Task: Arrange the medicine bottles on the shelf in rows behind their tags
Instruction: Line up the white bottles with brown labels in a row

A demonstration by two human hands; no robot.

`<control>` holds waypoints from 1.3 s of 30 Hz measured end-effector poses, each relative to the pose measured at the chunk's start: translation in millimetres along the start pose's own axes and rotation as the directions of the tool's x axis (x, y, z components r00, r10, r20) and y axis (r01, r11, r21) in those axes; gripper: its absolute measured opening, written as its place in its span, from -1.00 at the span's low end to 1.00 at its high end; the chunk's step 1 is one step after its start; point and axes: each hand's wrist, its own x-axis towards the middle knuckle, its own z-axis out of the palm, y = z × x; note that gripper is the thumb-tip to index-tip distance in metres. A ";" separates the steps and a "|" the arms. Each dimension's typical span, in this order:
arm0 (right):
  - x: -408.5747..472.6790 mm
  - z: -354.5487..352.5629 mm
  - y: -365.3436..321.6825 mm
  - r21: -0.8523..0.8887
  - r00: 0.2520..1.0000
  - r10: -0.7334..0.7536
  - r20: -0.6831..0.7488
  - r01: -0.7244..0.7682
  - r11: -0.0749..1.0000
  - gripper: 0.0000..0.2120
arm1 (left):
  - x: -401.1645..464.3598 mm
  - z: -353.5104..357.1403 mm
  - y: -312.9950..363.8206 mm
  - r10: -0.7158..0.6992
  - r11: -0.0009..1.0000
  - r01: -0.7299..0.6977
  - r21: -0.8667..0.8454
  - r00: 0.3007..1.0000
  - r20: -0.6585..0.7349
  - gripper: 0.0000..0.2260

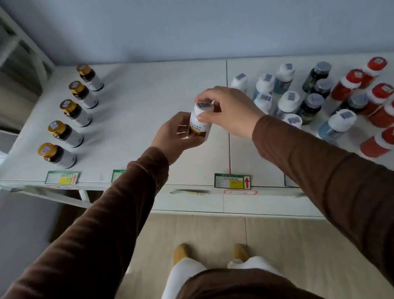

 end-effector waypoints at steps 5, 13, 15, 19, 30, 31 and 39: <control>30.9 54.6 -44.2 -0.077 0.999 -0.014 0.048 0.018 0.997 -0.65 | -3.5 -85.0 -46.7 0.049 0.922 -0.047 0.384 0.999 0.004 -0.59; 65.4 143.9 -112.3 -0.135 0.992 0.085 0.094 -0.072 0.988 -0.64 | 6.2 -191.6 -111.2 0.121 0.737 -0.163 0.656 0.987 0.110 -0.68; 69.5 158.5 -122.4 -0.148 0.988 0.114 0.100 -0.098 0.984 -0.63 | 6.6 -199.5 -119.2 0.127 0.720 -0.190 0.668 0.982 0.143 -0.68; 73.3 177.5 -132.0 -0.175 0.979 0.155 0.136 -0.130 0.976 -0.63 | 9.7 -208.7 -129.2 0.105 0.699 -0.202 0.686 0.978 0.181 -0.67; 71.1 194.6 -127.8 -0.230 0.978 0.139 0.156 -0.101 0.968 -0.63 | 19.4 -212.5 -137.4 0.075 0.743 -0.197 0.639 0.974 0.213 -0.69; 71.7 194.2 -127.2 -0.228 0.976 0.147 0.164 -0.107 0.968 -0.60 | 21.0 -212.1 -135.7 0.075 0.744 -0.200 0.638 0.973 0.217 -0.69; 66.3 161.6 -110.1 -0.128 0.974 0.227 -0.024 -0.228 0.965 -0.64 | 49.0 -202.7 -99.1 0.134 0.732 -0.268 0.627 0.958 0.253 -0.70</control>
